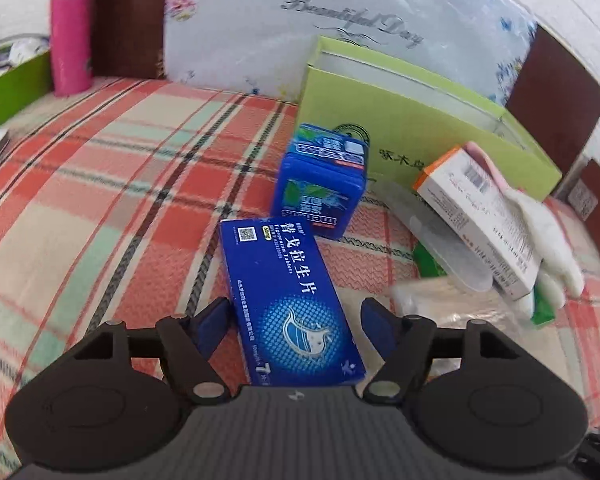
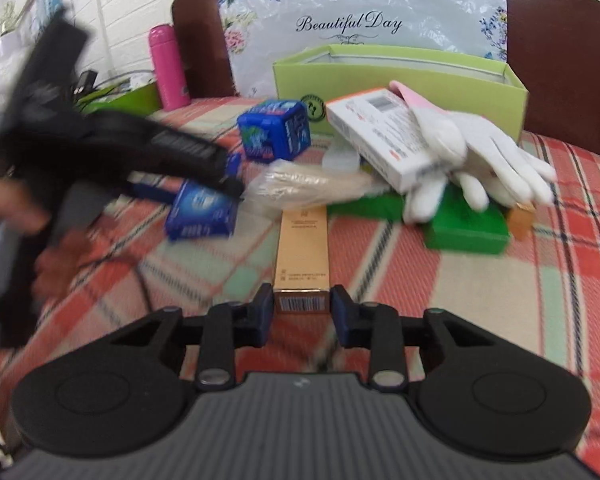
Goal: Organize objects
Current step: 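Grasp the blue medicine box with the left tool while the right tool grasps the small tan box, then carry both boxes into the lime-green box and open both tools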
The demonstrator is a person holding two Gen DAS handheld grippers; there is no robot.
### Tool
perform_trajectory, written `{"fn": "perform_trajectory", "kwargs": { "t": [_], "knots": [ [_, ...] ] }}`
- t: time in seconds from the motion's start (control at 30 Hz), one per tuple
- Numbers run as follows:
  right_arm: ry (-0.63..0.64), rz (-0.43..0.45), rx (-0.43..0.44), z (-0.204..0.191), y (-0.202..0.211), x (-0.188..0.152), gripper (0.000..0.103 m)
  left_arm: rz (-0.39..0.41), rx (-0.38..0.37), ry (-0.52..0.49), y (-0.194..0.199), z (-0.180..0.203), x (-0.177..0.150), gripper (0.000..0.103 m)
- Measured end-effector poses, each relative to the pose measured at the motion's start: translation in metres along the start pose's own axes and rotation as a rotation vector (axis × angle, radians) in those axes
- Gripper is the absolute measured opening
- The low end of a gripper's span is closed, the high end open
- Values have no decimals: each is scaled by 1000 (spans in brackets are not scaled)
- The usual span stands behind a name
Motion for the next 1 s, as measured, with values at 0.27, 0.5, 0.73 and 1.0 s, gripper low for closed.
{"fn": "perform_trajectory", "kwargs": {
  "t": [0.27,0.5,0.73,1.0],
  "knots": [
    [-2,14,11,7,17,-4,34,-29,-80,-171,28,2,-32,64],
    [-37,18,-1,11,-10,5,36,-26,13,-179,22,3,-31,75],
    [-64,30,-11,12,-12,5,36,-5,28,-170,17,5,-28,73],
    [-87,33,40,12,-2,5,30,-3,-59,-126,42,6,-25,59]
  ]
}}
Point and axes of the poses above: each gripper's, at about its wrist camera, not at the fingertips, and y roughly against the way its jaws point, z to its right, x to its top, the point moved 6 cm from there along -y, roughly the way its jaws point, and after that the axes turned 3 degrees about y, right-handed, at the moved point
